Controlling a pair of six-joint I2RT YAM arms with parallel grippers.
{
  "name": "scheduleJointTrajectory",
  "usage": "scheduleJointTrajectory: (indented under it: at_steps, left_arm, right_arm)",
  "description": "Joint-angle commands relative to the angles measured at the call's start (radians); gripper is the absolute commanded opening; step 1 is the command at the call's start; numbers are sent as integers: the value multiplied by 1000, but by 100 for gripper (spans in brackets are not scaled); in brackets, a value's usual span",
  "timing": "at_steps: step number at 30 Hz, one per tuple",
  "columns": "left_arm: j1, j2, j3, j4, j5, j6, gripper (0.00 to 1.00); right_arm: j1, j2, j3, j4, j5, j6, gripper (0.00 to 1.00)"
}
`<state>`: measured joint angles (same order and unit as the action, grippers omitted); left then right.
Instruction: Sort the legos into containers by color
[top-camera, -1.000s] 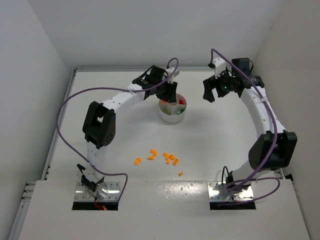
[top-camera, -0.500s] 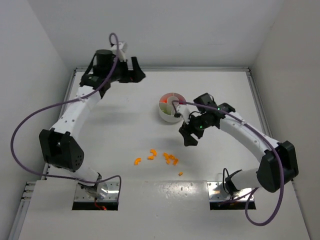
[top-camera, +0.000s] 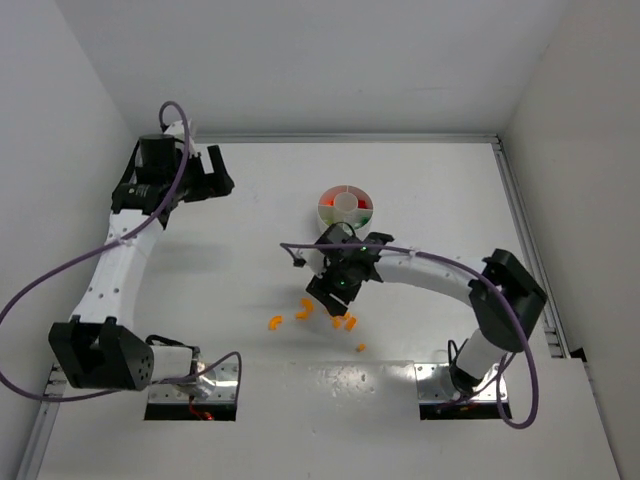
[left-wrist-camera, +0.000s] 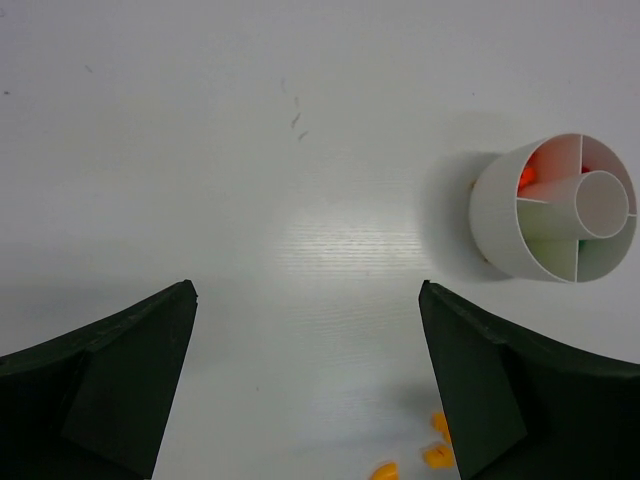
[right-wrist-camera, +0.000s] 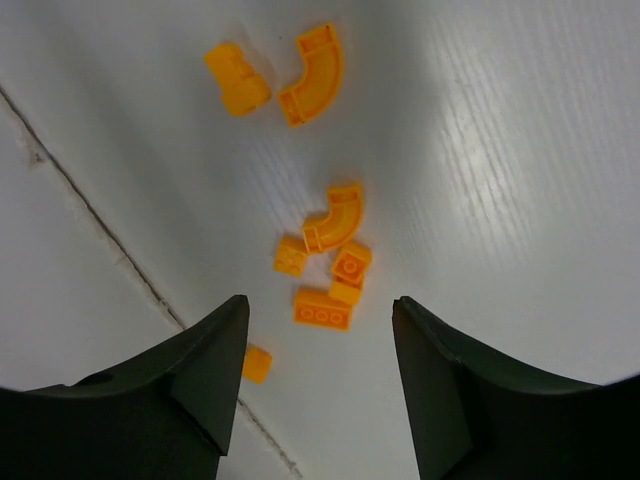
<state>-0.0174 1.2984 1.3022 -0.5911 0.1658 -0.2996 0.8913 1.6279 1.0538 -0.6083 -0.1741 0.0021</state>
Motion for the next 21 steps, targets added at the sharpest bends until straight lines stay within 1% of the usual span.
scheduleJointTrajectory:
  at_steps: [1,2,5,8,11,18,19,21]
  left_arm:
    - [13,-70,-14,-16,-123,-12,100]
    - [13,-82,-14,-32,-132,-12,100]
    - [13,-109,-37,-41,-132,-12,100]
    - [22,-129,-63,-41,-132,-12,100]
    - [22,-139,-72,-41,-141,-3,100]
    - [49,-157,-101,-41,-141,19,100]
    - [50,-157,-101,-41,-141,19,100]
    - [59,-166,-110,-41,-132,28,100]
  right_arm:
    - [60,84,86,-11,100,99,59]
    - [72,96,86,-11,110,111,57]
    - [100,105,75,27,206,124,57]
    - [109,164,87,27,232,124,55]
    - [109,182,87,27,232,124,54]
    - [118,288,146,27,232,133,54]
    - [118,300,155,27,223,133,52]
    - [118,300,155,27,208,133,52]
